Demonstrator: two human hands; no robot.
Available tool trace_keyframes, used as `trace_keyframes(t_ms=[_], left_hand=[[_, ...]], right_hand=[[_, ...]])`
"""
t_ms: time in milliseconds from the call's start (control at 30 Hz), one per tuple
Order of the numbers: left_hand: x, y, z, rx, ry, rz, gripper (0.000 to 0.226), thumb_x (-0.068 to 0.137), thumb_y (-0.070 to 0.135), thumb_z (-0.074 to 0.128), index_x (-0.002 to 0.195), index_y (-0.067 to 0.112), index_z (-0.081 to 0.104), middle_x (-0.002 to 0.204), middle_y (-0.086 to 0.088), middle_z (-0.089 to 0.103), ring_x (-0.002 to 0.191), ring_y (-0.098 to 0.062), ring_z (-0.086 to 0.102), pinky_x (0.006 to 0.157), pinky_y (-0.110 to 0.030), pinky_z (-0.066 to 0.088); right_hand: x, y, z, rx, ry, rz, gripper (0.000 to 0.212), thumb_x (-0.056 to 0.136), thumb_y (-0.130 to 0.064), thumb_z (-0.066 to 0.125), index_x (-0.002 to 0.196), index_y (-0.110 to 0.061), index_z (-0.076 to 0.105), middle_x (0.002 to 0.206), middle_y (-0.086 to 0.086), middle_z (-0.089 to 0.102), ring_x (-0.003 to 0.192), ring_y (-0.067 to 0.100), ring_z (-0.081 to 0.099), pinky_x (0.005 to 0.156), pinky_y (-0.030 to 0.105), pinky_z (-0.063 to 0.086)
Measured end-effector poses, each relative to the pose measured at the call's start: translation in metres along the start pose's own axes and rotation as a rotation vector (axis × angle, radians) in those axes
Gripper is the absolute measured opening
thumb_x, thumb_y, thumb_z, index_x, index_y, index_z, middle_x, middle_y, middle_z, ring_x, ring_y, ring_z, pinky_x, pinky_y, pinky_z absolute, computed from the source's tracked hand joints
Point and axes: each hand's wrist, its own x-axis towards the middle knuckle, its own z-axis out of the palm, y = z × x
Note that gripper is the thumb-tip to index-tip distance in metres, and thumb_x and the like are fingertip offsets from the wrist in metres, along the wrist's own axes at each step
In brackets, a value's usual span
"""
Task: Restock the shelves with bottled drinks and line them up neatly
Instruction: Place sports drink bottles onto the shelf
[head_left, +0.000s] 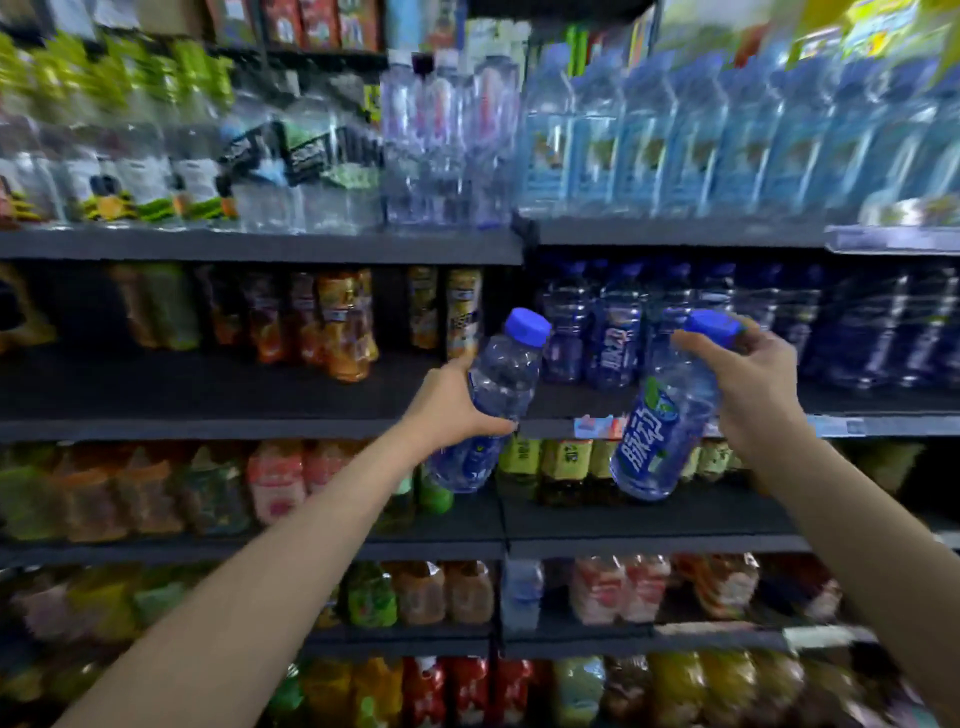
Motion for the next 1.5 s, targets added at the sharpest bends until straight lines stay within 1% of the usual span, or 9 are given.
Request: trace_keyframes(t_ms=[167,300,567,833,967,1100,1300,1400,1500], left_hand=[[0.05,0.049,0.059,0.053,0.062,0.149,0.069,0.043,0.039,0.08,0.104,0.014,0.058,0.105,-0.008,0.062,0.103,-0.027,0.057,0.086,-0.042,0.048],[0.087,0.06,0.093,0.006,0.079,0.186,0.072,0.05,0.027,0.087,0.114,0.014,0.055,0.109,-0.004,0.061,0.107,-0.026,0.054,0.091,-0.043,0.047],[0.15,0.078,0.153,-0.18,0.019,0.109,0.065,0.056,0.017,0.087,0.113,0.015,0.054,0.108,0.002,0.064,0.1,-0.012,0.059,0.084,-0.023,0.044],[0.184,0.098,0.213,-0.122,0.032,0.045,0.05,0.063,0.019,0.084,0.104,0.016,0.055,0.101,0.007,0.059,0.093,-0.005,0.051,0.071,-0.009,0.034],[0.196,0.107,0.241,-0.122,0.161,-0.05,0.051,0.058,0.022,0.086,0.099,0.016,0.057,0.102,0.001,0.067,0.098,-0.015,0.062,0.08,-0.026,0.047],[0.205,0.114,0.255,-0.143,0.222,-0.139,0.049,0.059,0.024,0.085,0.098,0.021,0.057,0.106,0.0,0.067,0.099,-0.016,0.061,0.087,-0.032,0.049],[0.206,0.115,0.255,-0.198,0.219,-0.261,0.052,0.066,0.028,0.083,0.111,0.016,0.061,0.109,0.003,0.067,0.105,-0.016,0.06,0.087,-0.027,0.046],[0.204,0.127,0.256,-0.071,0.174,-0.29,0.072,0.071,0.035,0.078,0.129,0.008,0.044,0.127,-0.003,0.055,0.117,-0.022,0.051,0.089,-0.026,0.04],[0.201,0.134,0.252,-0.034,0.075,-0.349,0.091,0.072,0.036,0.078,0.14,0.009,0.024,0.14,-0.006,0.043,0.128,-0.024,0.041,0.099,-0.03,0.035]], right_hand=[[0.05,0.004,-0.056,-0.033,0.214,-0.11,0.022,0.075,-0.002,0.071,0.093,-0.012,0.062,0.078,-0.003,0.061,0.07,0.009,0.054,0.071,0.026,0.045],[0.098,0.018,-0.069,-0.065,0.36,-0.099,0.026,0.075,-0.013,0.073,0.098,-0.014,0.061,0.097,0.007,0.062,0.076,0.012,0.055,0.069,0.02,0.045],[0.169,0.06,-0.072,-0.232,0.458,-0.096,0.038,0.078,-0.016,0.071,0.112,-0.01,0.056,0.111,0.005,0.046,0.091,0.015,0.051,0.086,0.024,0.045],[0.236,0.082,-0.086,-0.43,0.219,-0.114,0.025,0.078,-0.013,0.068,0.101,-0.01,0.058,0.113,0.012,0.049,0.093,0.022,0.049,0.079,0.014,0.041],[0.266,0.1,-0.091,-0.501,-0.039,-0.019,0.047,0.068,-0.034,0.072,0.105,-0.01,0.057,0.117,0.019,0.056,0.109,0.033,0.054,0.087,0.04,0.044],[0.261,0.124,-0.107,-0.557,-0.266,-0.017,0.081,0.076,-0.021,0.076,0.141,-0.016,0.028,0.144,0.01,0.033,0.129,0.026,0.036,0.091,0.029,0.034],[0.271,0.133,-0.128,-0.614,-0.261,-0.093,0.088,0.075,-0.025,0.076,0.144,-0.012,0.022,0.144,0.011,0.034,0.132,0.03,0.033,0.101,0.036,0.034],[0.277,0.134,-0.134,-0.734,-0.232,-0.05,0.088,0.076,-0.035,0.074,0.144,-0.016,0.02,0.145,0.009,0.034,0.133,0.036,0.03,0.101,0.051,0.036],[0.282,0.13,-0.139,-0.74,-0.291,-0.021,0.091,0.076,-0.034,0.075,0.145,-0.017,0.019,0.148,0.012,0.03,0.134,0.037,0.029,0.101,0.048,0.037]])
